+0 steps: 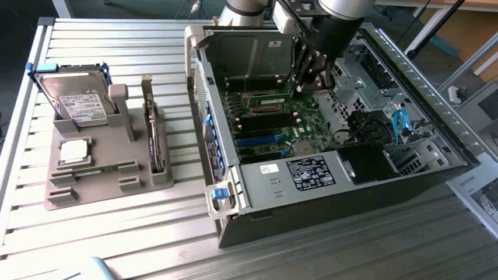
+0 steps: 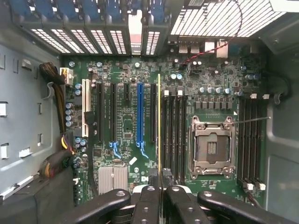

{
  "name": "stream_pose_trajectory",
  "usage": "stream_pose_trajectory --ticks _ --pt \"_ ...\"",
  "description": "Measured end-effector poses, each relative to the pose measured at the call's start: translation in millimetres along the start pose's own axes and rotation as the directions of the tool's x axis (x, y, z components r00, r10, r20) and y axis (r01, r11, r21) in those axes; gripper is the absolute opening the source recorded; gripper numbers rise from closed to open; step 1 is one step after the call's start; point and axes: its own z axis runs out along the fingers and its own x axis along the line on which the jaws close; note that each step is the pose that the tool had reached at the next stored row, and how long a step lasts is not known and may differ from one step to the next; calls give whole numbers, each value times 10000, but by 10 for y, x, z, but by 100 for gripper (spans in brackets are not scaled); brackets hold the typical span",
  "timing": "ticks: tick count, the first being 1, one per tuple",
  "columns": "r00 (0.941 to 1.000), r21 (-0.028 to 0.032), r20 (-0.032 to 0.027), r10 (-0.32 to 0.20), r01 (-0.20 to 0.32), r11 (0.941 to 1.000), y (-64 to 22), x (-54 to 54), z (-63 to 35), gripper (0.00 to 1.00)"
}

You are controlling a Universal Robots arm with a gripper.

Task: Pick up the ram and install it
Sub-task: 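Insert the ram into the slot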

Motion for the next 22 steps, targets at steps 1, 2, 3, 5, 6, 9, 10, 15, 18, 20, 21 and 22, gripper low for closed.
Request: stream_pose_trajectory --ticks 1,2,3,5,6,9,10,15,18,20,21,22 --pt "10000 2 0 1 -1 10000 0 2 34 12" --pt "10000 4 1 0 0 10000 0 3 54 12" --pt "10000 7 1 0 0 10000 -1 4 80 12" --pt "10000 19 0 -1 1 10000 -1 8 158 12" --pt "10000 26 0 -2 2 10000 -2 10 196 12" --pt "10000 39 1 -3 3 10000 -2 13 260 12" --pt "10000 41 1 -3 3 10000 -2 14 277 12" --pt "10000 96 1 -7 7 10000 -3 21 414 12" --pt "10000 120 0 -8 8 9999 -4 25 492 12" --pt "10000 163 0 -10 10 9999 -4 28 549 12" --pt "10000 199 -1 -12 12 9998 -5 30 585 12" --pt "10000 217 0 -13 13 9998 -5 31 599 12"
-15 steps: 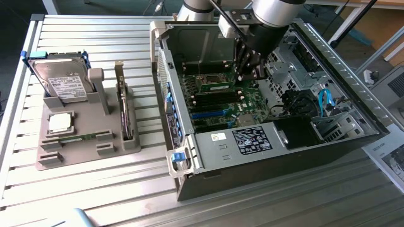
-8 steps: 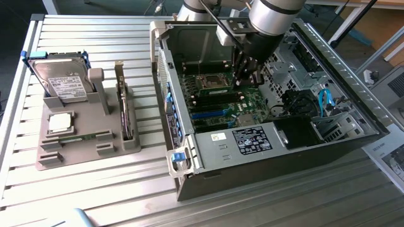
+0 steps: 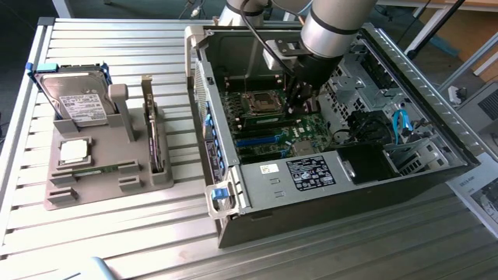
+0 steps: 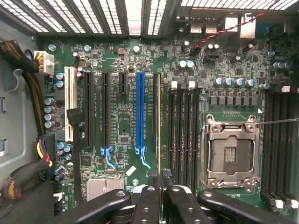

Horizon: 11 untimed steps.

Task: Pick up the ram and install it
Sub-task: 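Insert the ram into the slot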

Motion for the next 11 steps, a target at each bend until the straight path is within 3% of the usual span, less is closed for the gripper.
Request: stream_pose_trajectory --ticks 11 --pt "10000 28 22 0 0 10000 1 -10 12 12"
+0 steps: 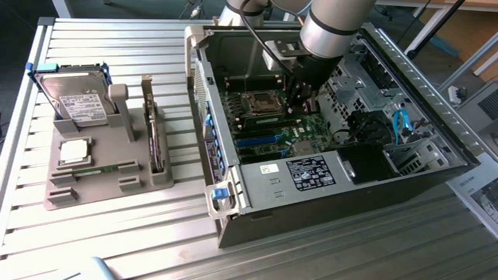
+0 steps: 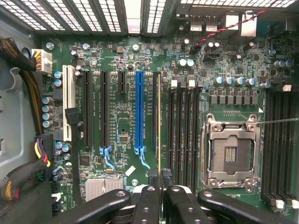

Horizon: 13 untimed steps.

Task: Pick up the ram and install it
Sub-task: 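Insert the ram into the slot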

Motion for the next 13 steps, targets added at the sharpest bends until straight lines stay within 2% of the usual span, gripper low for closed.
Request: stream_pose_trajectory --ticks 5,13 --pt "10000 57 7 67 -67 10000 -1 -59 18 12" --pt "9993 78 2 374 -374 9993 0 -64 21 12"
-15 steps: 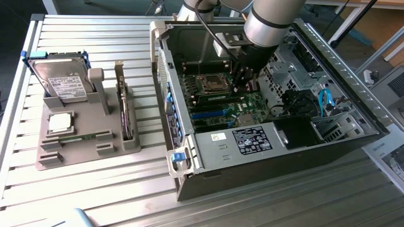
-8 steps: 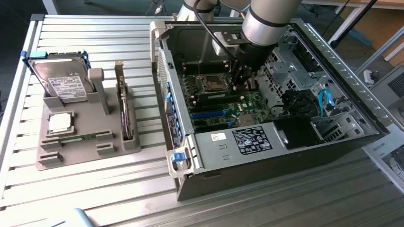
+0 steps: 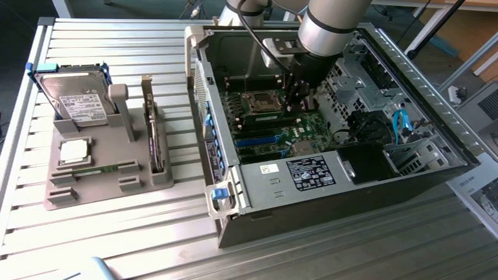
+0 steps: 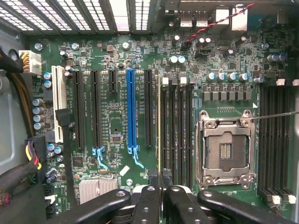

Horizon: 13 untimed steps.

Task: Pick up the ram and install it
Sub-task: 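Insert the ram into the slot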

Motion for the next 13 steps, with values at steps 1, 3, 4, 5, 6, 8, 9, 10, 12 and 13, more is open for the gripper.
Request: stream_pose_trajectory --ticks 1,3,4,5,6,8,9,10,12,13 --pt "10000 1 0 22 -22 10000 0 0 0 12" --pt "10000 2 0 27 -27 10000 0 0 0 12" --pt "10000 2 -3 27 -27 10000 0 -1 0 12" --pt "10000 3 -12 28 -28 10000 0 -4 1 12" --pt "10000 2 -23 27 -27 10000 0 -6 0 12" --pt "10000 3 -40 26 -26 10000 0 -9 1 12" --pt "10000 1 -55 26 -26 10000 0 -11 1 12" --pt "10000 -2 -78 26 -26 10000 0 -15 1 12" --pt "9999 -4 -111 25 -25 10000 0 -22 1 12" --pt "9999 -4 -117 25 -25 10000 0 -23 2 12"
